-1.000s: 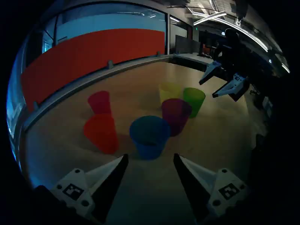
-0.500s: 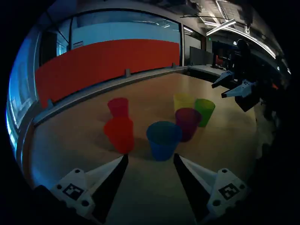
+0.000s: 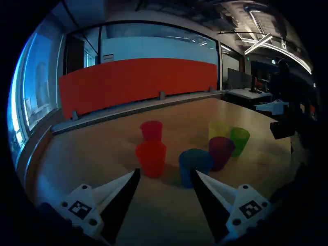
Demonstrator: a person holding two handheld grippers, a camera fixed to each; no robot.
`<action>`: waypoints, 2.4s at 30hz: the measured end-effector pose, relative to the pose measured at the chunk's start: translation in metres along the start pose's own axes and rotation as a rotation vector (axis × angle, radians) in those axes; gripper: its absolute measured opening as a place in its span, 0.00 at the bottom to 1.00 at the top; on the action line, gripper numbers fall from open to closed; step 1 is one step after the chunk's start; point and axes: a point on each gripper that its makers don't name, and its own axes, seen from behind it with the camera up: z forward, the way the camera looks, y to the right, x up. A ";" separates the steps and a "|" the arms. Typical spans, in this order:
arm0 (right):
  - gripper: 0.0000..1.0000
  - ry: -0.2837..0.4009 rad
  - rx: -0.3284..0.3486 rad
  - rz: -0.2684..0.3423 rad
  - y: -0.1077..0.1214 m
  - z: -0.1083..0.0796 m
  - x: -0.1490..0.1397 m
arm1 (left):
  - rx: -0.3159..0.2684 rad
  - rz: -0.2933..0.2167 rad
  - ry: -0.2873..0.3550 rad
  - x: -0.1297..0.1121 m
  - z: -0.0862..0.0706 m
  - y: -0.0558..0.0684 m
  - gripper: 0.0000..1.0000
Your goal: Pour water
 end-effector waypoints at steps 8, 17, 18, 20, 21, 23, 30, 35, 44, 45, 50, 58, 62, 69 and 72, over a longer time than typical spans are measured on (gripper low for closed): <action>1.00 0.077 -0.119 0.034 0.021 0.001 0.012 | 0.097 -0.053 0.072 0.009 -0.005 -0.017 0.90; 1.00 0.158 -0.235 0.100 0.038 0.000 0.020 | 0.191 -0.078 0.160 0.026 -0.011 -0.030 0.90; 1.00 0.166 -0.248 0.108 0.040 0.000 0.021 | 0.198 -0.082 0.168 0.028 -0.011 -0.031 0.90; 1.00 0.180 -0.272 0.115 0.044 -0.002 0.021 | 0.212 -0.091 0.180 0.030 -0.013 -0.033 0.90; 1.00 0.187 -0.283 0.118 0.045 -0.003 0.022 | 0.219 -0.095 0.185 0.031 -0.013 -0.034 0.89; 1.00 0.199 -0.309 0.117 0.048 -0.004 0.023 | 0.238 -0.107 0.199 0.032 -0.014 -0.037 0.89; 1.00 0.236 -0.388 0.104 0.055 -0.009 0.027 | 0.293 -0.129 0.223 0.031 -0.014 -0.045 0.89; 1.00 0.259 -0.427 0.104 0.057 -0.011 0.030 | 0.331 -0.135 0.256 0.037 -0.017 -0.051 0.89; 1.00 0.274 -0.480 0.090 0.060 -0.011 0.032 | 0.369 -0.126 0.319 0.057 -0.025 -0.054 0.89; 1.00 0.274 -0.484 0.088 0.059 -0.011 0.033 | 0.374 -0.123 0.325 0.060 -0.027 -0.055 0.89; 1.00 0.282 -0.498 0.093 0.062 -0.012 0.036 | 0.401 -0.113 0.353 0.069 -0.032 -0.059 0.89; 1.00 0.285 -0.491 0.103 0.062 -0.013 0.039 | 0.434 -0.078 0.372 0.074 -0.031 -0.060 0.89; 1.00 0.276 -0.495 0.094 0.062 -0.013 0.038 | 0.451 -0.070 0.380 0.073 -0.031 -0.063 0.89; 1.00 0.261 -0.492 0.076 0.057 -0.011 0.039 | 0.476 -0.070 0.398 0.065 -0.034 -0.070 0.89; 1.00 0.256 -0.496 0.071 0.057 -0.011 0.040 | 0.480 -0.080 0.401 0.061 -0.034 -0.074 0.89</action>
